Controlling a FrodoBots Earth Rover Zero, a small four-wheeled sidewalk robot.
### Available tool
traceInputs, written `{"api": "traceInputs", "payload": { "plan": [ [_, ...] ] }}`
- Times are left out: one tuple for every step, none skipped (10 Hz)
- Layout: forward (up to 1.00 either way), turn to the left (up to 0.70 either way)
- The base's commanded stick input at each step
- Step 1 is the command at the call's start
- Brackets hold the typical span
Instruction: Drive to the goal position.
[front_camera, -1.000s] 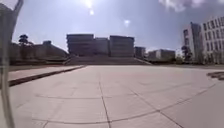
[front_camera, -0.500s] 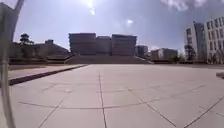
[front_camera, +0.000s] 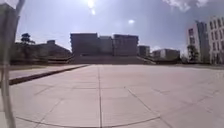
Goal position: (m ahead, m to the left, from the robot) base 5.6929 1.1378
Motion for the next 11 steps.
{"api": "traceInputs", "payload": {
  "plan": [
    [0.85,0.0],
    [0.85,0.0],
    [0.85,0.0],
    [0.85,0.0],
    [0.85,0.0],
    [0.85,0.0],
    [0.85,0.0],
    [0.85,0.0],
    [0.85,0.0],
    [0.85,0.0],
    [0.85,0.0]
  ]
}}
